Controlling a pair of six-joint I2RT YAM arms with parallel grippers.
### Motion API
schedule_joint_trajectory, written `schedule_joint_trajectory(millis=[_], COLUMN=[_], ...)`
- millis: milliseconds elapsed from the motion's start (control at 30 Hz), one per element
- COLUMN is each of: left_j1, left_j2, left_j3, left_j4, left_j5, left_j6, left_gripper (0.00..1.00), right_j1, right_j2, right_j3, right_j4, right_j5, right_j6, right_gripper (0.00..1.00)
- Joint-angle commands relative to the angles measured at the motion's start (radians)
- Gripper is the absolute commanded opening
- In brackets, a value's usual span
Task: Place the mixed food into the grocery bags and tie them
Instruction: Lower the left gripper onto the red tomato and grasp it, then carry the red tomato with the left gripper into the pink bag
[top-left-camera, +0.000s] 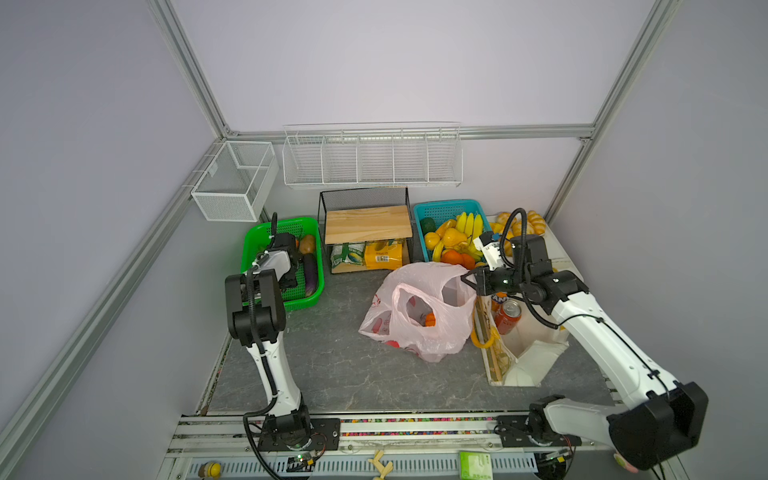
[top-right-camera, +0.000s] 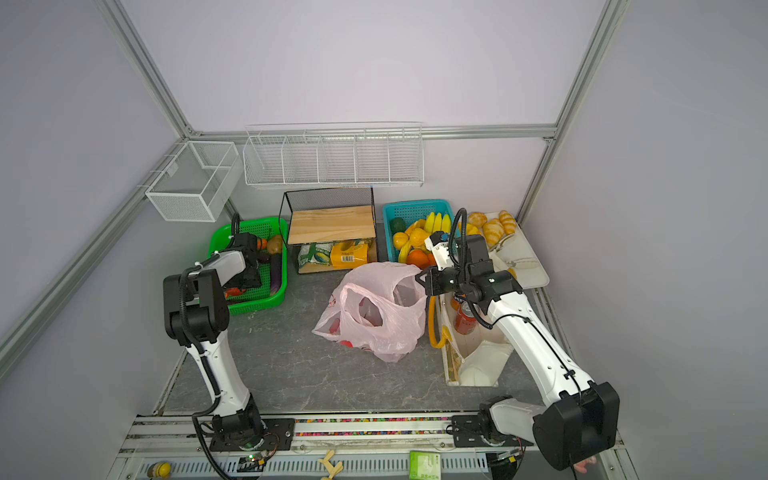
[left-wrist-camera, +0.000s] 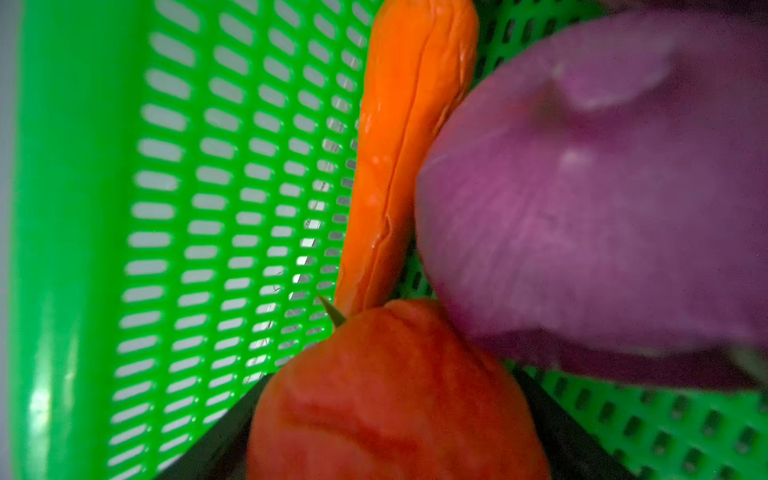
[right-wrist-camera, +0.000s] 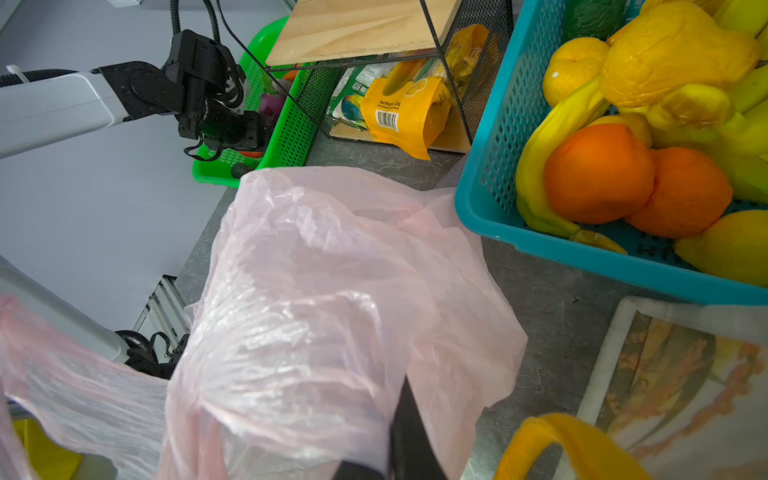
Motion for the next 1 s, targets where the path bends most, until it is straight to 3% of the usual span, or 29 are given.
schedule_joint_trajectory(millis=[0, 233, 667, 833, 967], left_j1=[0.003, -0.044, -0.251, -0.39, -0.512], left_j2=[-0.005, -0.119, -0.492, -0.708, -0.918], left_j3=[0.018, -0.023, -0.18, -0.297, -0.435], left_j4=[-0.041, 0.001, 0.01, -0.022, 0.039], left_j5=[0.018, 0.055, 0.082, 0.212, 0.442], left_j6=[-0.003, -0.026, -0.106, -0.129, -0.144], left_gripper=[0.76, 0.66, 0.62, 0.61, 0.58], right_j1=[-0.006, -0.006, -0.007, -0.006, -0.006], right_j2=[-0.011, -0.001, 0.0, -0.007, -0.004], right_j3=[-0.013, -0.01, -0.007, -0.007, -0.008], right_j4=[0.014, 0.013, 0.017, 0.015, 0.015], right_j5=[0.005, 0.004, 0.007, 0.026, 0.04], right_j6=[0.001, 0.002, 0.008, 0.009, 0.009], right_gripper=[0.08, 0.08, 0.08, 0.08, 0.08])
